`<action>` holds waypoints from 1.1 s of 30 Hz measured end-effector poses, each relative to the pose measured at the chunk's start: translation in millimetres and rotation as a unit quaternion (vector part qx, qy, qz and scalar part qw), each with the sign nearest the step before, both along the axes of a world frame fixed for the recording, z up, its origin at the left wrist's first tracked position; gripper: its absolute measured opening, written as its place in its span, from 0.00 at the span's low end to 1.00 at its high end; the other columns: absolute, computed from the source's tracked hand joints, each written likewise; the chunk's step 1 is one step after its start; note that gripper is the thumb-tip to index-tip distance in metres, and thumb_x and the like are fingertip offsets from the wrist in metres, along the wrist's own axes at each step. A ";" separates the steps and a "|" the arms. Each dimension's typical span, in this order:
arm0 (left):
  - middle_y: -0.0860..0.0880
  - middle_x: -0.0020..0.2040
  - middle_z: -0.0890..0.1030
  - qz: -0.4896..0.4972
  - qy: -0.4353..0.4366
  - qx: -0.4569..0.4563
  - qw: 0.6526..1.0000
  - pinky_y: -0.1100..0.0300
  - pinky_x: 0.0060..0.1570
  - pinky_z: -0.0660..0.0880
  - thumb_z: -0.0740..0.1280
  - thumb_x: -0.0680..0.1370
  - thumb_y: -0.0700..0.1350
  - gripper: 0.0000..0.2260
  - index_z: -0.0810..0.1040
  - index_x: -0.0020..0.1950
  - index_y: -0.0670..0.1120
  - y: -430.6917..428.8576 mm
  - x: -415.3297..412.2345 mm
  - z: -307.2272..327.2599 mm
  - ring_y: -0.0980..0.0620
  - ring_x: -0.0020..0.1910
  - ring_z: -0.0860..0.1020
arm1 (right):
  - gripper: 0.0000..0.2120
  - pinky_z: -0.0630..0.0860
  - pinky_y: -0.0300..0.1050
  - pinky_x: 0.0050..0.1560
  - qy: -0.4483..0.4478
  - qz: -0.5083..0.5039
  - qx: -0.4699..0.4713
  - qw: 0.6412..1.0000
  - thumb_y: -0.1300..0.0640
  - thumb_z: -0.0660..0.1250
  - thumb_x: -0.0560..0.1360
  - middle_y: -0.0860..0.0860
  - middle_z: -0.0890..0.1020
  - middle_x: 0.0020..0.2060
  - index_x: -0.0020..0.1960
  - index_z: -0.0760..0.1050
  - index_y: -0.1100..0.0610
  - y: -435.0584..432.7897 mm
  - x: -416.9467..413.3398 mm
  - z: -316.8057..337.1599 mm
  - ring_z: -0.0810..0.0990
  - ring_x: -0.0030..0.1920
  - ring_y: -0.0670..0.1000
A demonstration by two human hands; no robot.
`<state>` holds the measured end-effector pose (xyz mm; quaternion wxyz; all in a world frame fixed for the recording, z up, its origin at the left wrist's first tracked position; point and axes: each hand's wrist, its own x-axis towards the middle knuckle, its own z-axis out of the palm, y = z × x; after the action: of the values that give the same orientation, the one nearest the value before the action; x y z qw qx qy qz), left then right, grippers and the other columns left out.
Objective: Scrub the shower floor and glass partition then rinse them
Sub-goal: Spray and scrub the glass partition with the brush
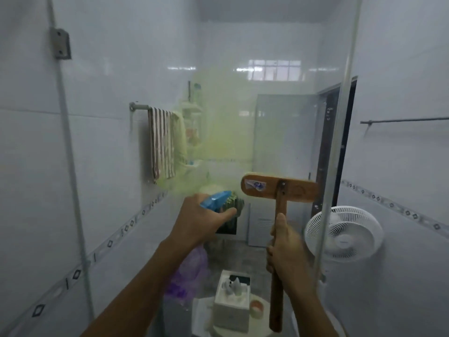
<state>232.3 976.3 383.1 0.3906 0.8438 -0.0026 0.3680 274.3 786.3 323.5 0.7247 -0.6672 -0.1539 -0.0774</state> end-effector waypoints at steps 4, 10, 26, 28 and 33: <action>0.50 0.28 0.77 -0.020 -0.030 -0.030 0.999 0.66 0.29 0.71 0.79 0.69 0.51 0.15 0.78 0.33 0.43 6.6 2.4 7.4 0.58 0.25 0.73 | 0.23 0.64 0.39 0.23 -0.023 -0.025 -0.031 0.999 0.36 0.54 0.79 0.46 0.68 0.22 0.39 0.69 0.54 0.1 5.1 0.2 0.66 0.21 0.46; 0.48 0.27 0.76 0.039 -0.028 -0.074 0.996 0.61 0.28 0.71 0.77 0.71 0.52 0.16 0.77 0.33 0.43 6.5 0.0 12.5 0.54 0.24 0.73 | 0.21 0.70 0.45 0.29 -0.140 -0.032 -0.111 0.983 0.39 0.51 0.83 0.49 0.71 0.28 0.42 0.71 0.52 22.4 21.4 97.2 0.70 0.26 0.47; 0.47 0.31 0.79 0.116 -0.108 -0.080 0.984 0.73 0.26 0.70 0.74 0.74 0.54 0.14 0.76 0.36 0.47 38.0 -37.1 9.6 0.55 0.27 0.77 | 0.27 0.81 0.56 0.41 -0.124 0.000 -0.121 0.985 0.36 0.50 0.82 0.59 0.83 0.42 0.50 0.77 0.56 82.8 15.4 51.8 0.83 0.41 0.59; 0.48 0.31 0.79 0.121 -0.109 -0.083 0.983 0.73 0.26 0.70 0.74 0.74 0.54 0.15 0.75 0.35 0.48 38.0 -39.2 10.7 0.54 0.27 0.77 | 0.27 0.81 0.57 0.42 -0.118 -0.015 -0.133 0.984 0.35 0.50 0.82 0.57 0.83 0.42 0.50 0.78 0.54 88.5 18.1 35.8 0.83 0.41 0.57; 0.46 0.30 0.79 0.142 -0.098 -0.085 0.981 0.72 0.25 0.69 0.74 0.73 0.55 0.17 0.74 0.32 0.47 38.6 -42.5 6.4 0.51 0.27 0.77 | 0.25 0.74 0.39 0.31 0.013 0.016 -0.127 0.992 0.36 0.53 0.79 0.48 0.80 0.29 0.48 0.78 0.54 74.0 -26.8 -73.6 0.78 0.29 0.42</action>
<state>189.8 1014.9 389.5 0.4025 0.7592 0.1097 0.4996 247.4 860.2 250.0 0.6370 -0.7523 -0.1638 -0.0366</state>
